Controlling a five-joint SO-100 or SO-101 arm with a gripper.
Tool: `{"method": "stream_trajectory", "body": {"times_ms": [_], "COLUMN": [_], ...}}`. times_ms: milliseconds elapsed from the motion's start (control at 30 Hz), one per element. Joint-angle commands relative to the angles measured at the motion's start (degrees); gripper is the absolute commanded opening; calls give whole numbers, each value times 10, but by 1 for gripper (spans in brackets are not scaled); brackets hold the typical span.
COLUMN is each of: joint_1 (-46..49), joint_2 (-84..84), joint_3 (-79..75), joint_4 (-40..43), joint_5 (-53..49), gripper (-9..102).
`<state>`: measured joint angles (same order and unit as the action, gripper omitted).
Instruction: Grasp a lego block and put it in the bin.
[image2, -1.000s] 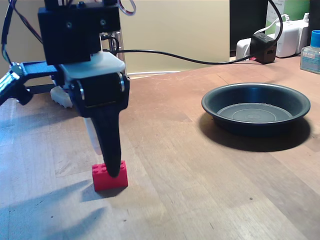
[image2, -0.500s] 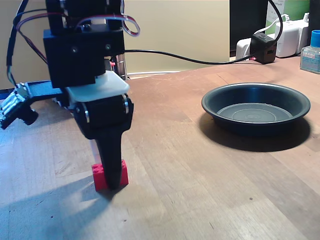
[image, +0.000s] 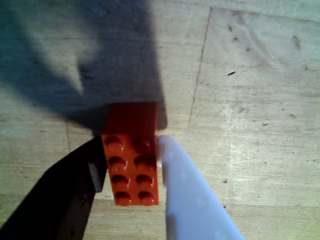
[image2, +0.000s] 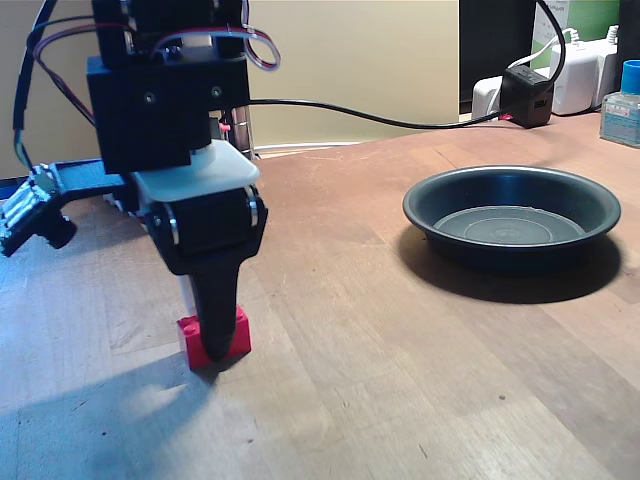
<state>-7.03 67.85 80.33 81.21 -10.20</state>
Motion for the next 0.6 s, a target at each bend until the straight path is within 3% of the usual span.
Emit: {"method": "stream_trajectory", "body": {"times_ms": [0,333,567], "joint_1": [-4,-4,-48], "joint_2": [4,170,323], "joint_3": [-19,90,236], "joint_4": [22,48,48], "joint_5": [4,5,113], "gripper": [0,0,0]}}
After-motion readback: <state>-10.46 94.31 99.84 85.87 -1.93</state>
